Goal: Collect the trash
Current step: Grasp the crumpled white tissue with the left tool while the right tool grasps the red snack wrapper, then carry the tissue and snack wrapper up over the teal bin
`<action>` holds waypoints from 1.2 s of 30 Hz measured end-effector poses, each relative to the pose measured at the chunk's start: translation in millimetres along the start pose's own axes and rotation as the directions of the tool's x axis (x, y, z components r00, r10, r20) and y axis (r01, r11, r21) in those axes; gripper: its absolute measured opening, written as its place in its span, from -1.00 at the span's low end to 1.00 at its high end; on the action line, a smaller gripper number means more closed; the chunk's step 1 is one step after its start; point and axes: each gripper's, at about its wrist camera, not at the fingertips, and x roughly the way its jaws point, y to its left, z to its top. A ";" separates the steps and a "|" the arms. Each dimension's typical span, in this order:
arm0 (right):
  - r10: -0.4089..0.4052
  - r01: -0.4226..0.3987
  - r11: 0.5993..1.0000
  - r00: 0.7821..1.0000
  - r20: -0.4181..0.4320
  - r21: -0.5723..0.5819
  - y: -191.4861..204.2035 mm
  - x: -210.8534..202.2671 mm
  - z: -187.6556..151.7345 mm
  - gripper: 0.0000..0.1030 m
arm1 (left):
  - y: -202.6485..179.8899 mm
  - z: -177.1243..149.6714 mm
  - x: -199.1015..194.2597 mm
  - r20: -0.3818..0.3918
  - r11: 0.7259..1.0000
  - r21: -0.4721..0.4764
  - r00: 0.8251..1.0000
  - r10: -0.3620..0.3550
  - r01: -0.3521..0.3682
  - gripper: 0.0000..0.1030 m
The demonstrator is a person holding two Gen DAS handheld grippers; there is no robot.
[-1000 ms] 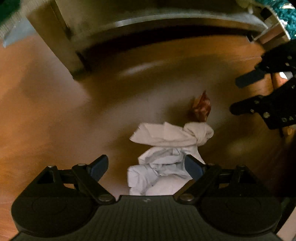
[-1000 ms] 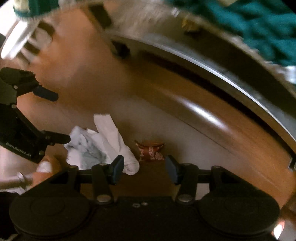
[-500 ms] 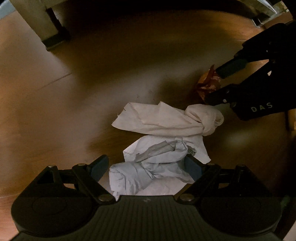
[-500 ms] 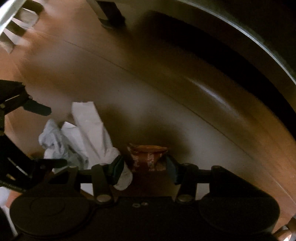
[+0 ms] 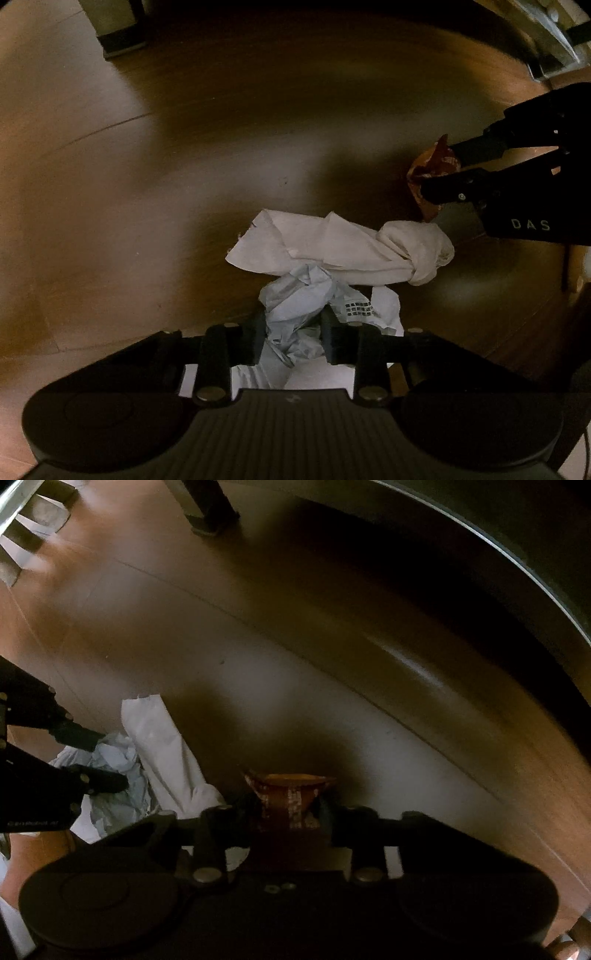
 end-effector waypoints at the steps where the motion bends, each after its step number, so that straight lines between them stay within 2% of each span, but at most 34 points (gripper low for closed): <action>1: -0.002 0.002 1.000 1.000 0.005 -0.004 0.4 -2.0 -0.6 -0.43 | 0.5 -0.4 -0.9 0.003 1.000 -0.008 1.000 -0.008 0.008 -0.55; 4: -0.018 0.018 1.000 0.999 0.029 -0.018 2.5 -13.2 -3.1 -0.45 | 1.8 -3.6 -6.3 0.021 1.000 -0.027 1.000 -0.016 0.017 -0.59; 8: -0.011 0.010 1.000 0.998 0.068 0.030 -1.3 -34.7 -7.5 -0.45 | 8.3 -3.2 -24.2 0.049 0.998 -0.057 0.998 -0.029 0.032 -0.61; 14: -0.018 0.005 0.995 0.991 0.132 0.098 -16.4 -82.8 -21.6 -0.45 | 0.7 -6.6 -65.8 0.102 0.999 -0.024 0.995 -0.021 0.024 -0.61; 23: -0.016 -0.023 0.989 0.965 0.260 0.147 -16.9 -201.8 -55.6 -0.45 | -48.1 1.9 -167.7 0.216 0.991 0.135 0.975 -0.048 0.019 -0.61; 27: -0.031 -0.024 0.987 0.943 0.333 0.159 -20.1 -270.4 -72.2 -0.45 | -74.8 1.3 -228.5 0.292 0.978 0.207 0.955 -0.060 -0.002 -0.61; 30: -0.058 0.002 0.990 0.916 0.396 0.142 -15.9 -318.5 -88.6 -0.45 | -94.4 -0.6 -270.8 0.357 0.967 0.250 0.933 -0.044 -0.050 -0.61; 36: -0.102 0.031 0.988 0.870 0.482 0.153 -6.8 -408.2 -125.7 -0.45 | -138.0 -11.1 -362.7 0.487 0.960 0.263 0.873 -0.042 -0.100 -0.61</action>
